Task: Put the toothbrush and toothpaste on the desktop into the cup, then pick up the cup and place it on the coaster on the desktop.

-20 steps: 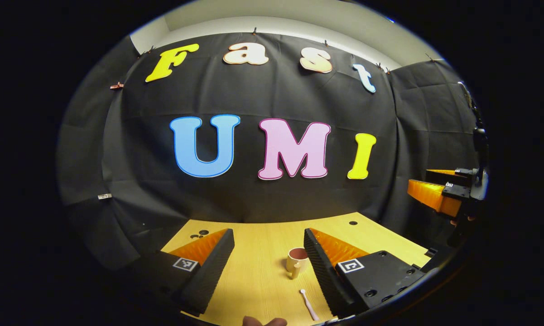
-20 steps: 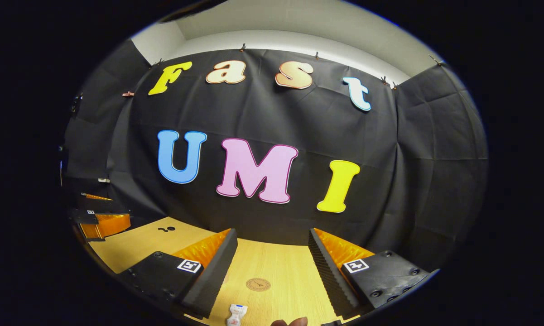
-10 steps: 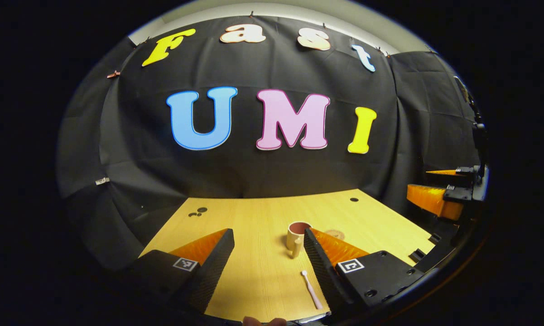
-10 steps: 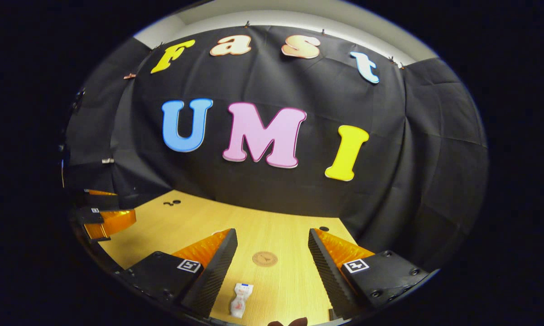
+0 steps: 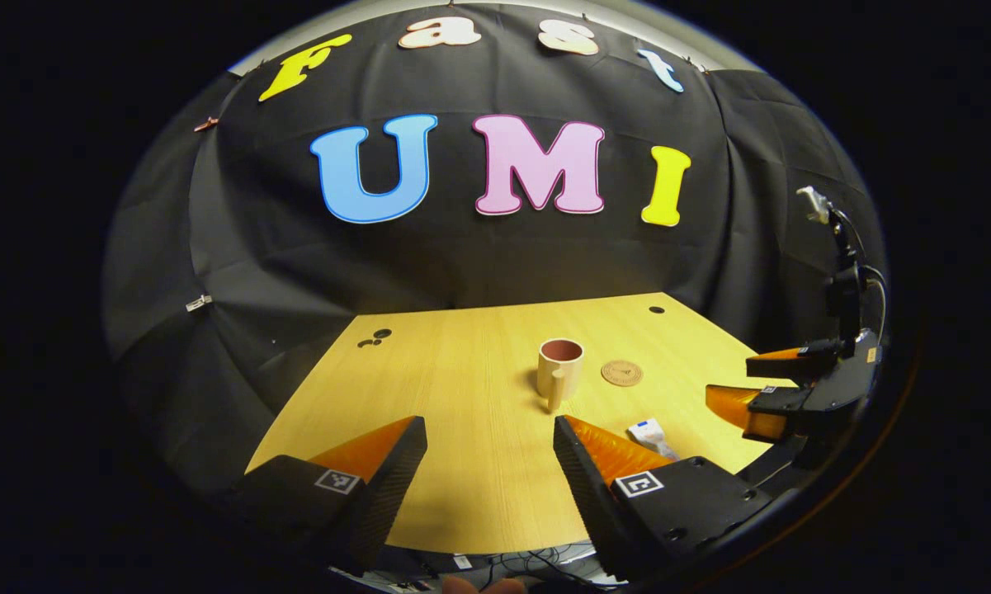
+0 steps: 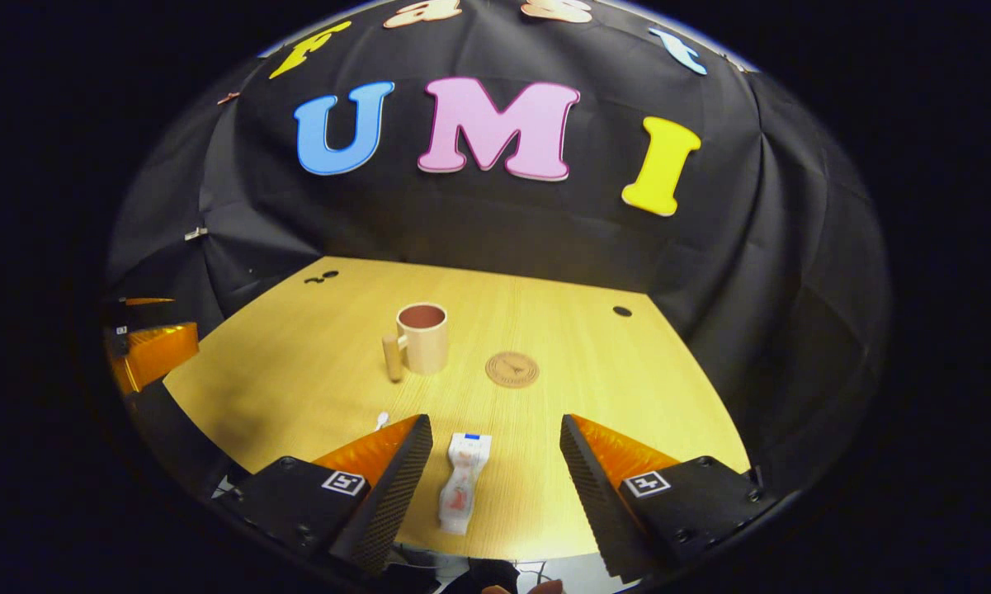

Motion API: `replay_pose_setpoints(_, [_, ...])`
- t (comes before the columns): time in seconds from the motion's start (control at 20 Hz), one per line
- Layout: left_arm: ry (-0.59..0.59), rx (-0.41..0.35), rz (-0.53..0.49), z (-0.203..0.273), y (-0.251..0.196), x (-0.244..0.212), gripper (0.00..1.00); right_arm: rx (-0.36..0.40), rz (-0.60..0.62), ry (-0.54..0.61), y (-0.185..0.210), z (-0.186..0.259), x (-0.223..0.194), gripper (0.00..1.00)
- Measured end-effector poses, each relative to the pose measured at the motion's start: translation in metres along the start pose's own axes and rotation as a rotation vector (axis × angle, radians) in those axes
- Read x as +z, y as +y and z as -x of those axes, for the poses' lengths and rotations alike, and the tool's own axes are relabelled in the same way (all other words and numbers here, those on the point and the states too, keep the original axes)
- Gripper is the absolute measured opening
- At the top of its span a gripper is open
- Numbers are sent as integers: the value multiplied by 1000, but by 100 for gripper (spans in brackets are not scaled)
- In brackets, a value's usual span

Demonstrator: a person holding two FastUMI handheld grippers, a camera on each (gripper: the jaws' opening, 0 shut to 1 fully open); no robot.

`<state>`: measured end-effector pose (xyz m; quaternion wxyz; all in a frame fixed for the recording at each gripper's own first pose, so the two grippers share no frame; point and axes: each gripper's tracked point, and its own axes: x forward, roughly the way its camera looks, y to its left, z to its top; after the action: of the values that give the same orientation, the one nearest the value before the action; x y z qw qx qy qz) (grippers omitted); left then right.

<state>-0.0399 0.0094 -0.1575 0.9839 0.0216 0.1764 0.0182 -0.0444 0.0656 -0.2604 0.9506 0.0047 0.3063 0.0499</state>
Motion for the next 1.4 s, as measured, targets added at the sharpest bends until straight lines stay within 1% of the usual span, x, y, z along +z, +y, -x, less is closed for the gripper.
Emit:
replay_pose_setpoints(0.25, [38,33,-2,11,10,-22,96,30,22,128,15,-23,-49,96])
replay_pose_setpoints(0.4, [57,55,12,17,16,-31,96,30,35,199,22,-38,-73,96])
replay_pose_setpoints(0.8, [90,115,34,24,34,-47,96,41,42,369,31,-79,-114,95])
replay_pose_setpoints(0.9, [94,125,39,24,36,-50,96,45,40,417,32,-86,-121,93])
replay_pose_setpoints(1.0, [102,131,46,24,36,-53,96,45,29,448,33,-94,-124,89])
replay_pose_setpoints(1.05, [106,134,49,24,35,-56,96,43,26,467,33,-97,-125,83])
replay_pose_setpoints(1.15, [115,140,56,23,35,-58,96,53,8,488,37,-100,-125,75])
replay_pose_setpoints(1.25, [119,147,62,22,34,-59,96,71,-23,514,41,-100,-125,72])
replay_pose_setpoints(1.3, [121,150,67,20,33,-58,96,79,-58,530,45,-100,-127,63])
replay_pose_setpoints(1.35, [126,148,73,19,31,-60,96,66,-72,524,45,-101,-126,53])
replay_pose_setpoints(1.4, [133,145,80,16,28,-61,96,61,-80,533,43,-101,-126,50])
